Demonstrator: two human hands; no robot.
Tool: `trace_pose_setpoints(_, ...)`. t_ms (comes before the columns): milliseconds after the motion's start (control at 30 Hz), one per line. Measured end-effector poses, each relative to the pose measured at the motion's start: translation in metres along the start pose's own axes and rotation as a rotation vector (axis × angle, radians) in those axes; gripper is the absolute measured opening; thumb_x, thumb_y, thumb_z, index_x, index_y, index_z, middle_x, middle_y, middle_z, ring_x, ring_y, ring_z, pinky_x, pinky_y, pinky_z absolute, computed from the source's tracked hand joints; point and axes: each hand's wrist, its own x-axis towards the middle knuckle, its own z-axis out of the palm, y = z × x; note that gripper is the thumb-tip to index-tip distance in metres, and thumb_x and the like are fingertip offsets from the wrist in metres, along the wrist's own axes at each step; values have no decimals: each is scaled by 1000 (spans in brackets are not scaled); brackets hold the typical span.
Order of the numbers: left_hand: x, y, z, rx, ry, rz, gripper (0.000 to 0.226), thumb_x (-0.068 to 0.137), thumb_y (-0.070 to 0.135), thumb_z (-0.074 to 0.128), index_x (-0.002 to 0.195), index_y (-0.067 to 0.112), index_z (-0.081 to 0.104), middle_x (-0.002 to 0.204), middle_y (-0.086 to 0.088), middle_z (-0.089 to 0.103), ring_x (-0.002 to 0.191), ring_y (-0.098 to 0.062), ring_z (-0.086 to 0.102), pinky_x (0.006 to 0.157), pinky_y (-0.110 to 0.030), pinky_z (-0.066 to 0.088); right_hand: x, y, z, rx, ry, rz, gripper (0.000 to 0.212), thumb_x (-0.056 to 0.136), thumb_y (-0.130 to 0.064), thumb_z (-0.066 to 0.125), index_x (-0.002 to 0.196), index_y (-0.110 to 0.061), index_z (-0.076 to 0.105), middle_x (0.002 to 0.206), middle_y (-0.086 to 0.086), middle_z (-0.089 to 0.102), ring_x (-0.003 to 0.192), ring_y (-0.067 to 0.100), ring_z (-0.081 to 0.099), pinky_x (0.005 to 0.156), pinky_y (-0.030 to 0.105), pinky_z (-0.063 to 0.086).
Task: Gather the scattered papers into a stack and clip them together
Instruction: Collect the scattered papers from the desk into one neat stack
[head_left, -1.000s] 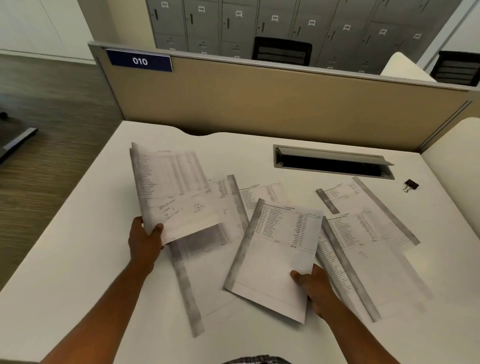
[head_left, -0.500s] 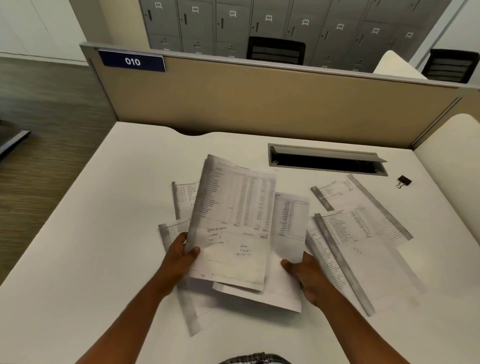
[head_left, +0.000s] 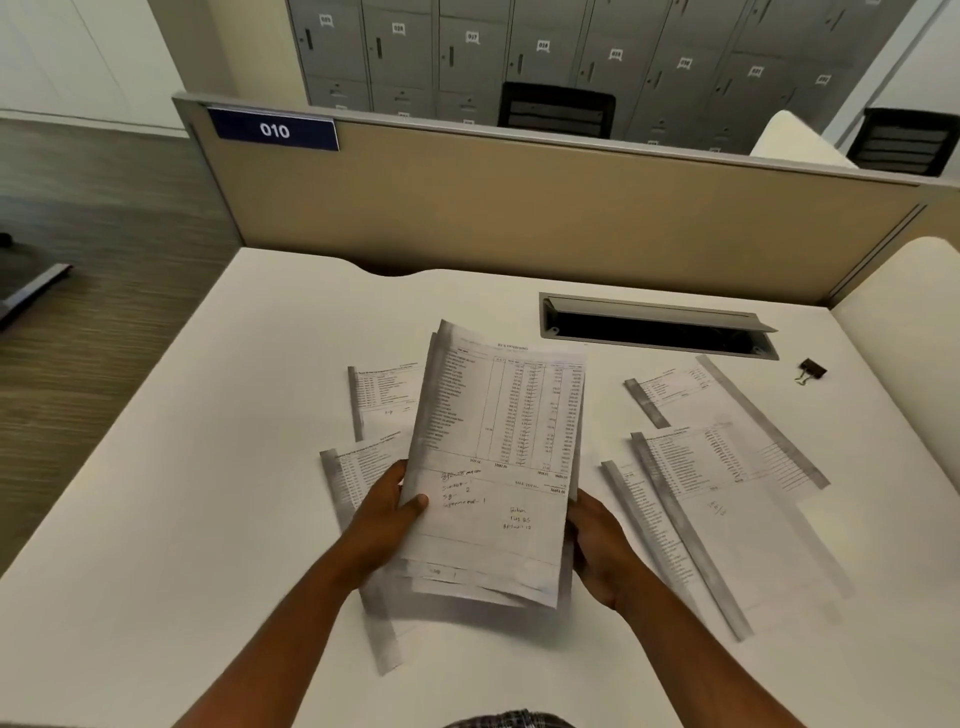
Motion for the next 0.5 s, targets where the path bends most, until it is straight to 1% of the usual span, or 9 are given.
trace_pose_setpoints(67,-3,-1,8,19,32,24,44,95,23,56,132,43,42,137,7,53,124,-22,53,101,-50,49,3,-2,4,147,26,18,44,104,-54,39,128,-29,67,123,1,74,113,23,71,98,48,56)
trace_pose_setpoints(100,-4,-1,12,24,51,38,46,95,21,55,132,44,40,138,7,52,125,-21,52,102,-50,48,6,-2,6,180,31,9,51,101,-62,38,131,-31,64,127,-1,73,118,23,69,103,51,52)
trace_pose_setpoints(133,-7,1,16,20,66,50,47,96,19,54,134,43,38,138,7,51,125,-21,52,103,-50,48,8,-4,8,168,30,-29,50,100,-62,41,133,-31,63,129,-2,72,120,23,68,105,52,52)
trace_pose_setpoints(167,-9,4,19,3,79,64,49,97,15,53,135,40,37,137,7,52,125,-21,52,103,-49,48,9,-5,10,101,50,-98,42,100,-54,50,132,-30,63,130,-2,71,119,23,68,103,52,53)
trace_pose_setpoints(233,-13,12,23,-5,94,109,51,97,10,52,138,35,35,136,6,52,126,-19,52,103,-47,48,8,-7,10,-13,154,-251,28,98,-25,66,126,-24,65,127,2,72,110,23,72,92,49,60)
trace_pose_setpoints(300,-14,23,26,19,117,206,52,97,7,52,138,33,36,136,7,52,126,-13,51,105,-44,47,6,-11,7,-13,206,-365,32,93,-8,71,122,-19,66,121,4,74,104,25,73,83,44,63)
trace_pose_setpoints(400,-16,39,29,95,191,351,53,96,3,50,139,31,34,138,9,48,130,-9,45,110,-33,41,-2,-24,10,-37,227,-536,33,89,-3,73,117,-20,66,114,3,74,106,26,70,81,37,62)
trace_pose_setpoints(433,-17,44,30,115,220,390,56,96,2,51,140,30,32,138,14,45,130,-6,43,109,-25,39,-4,-27,12,-63,229,-584,36,88,-1,73,116,-23,65,114,2,72,108,24,69,82,35,62)
trace_pose_setpoints(500,-22,55,30,130,278,460,58,96,4,54,136,37,28,128,31,41,122,7,43,98,-6,38,-9,-33,18,-115,226,-652,45,83,-9,74,122,-25,59,116,-2,68,112,18,65,86,34,61)
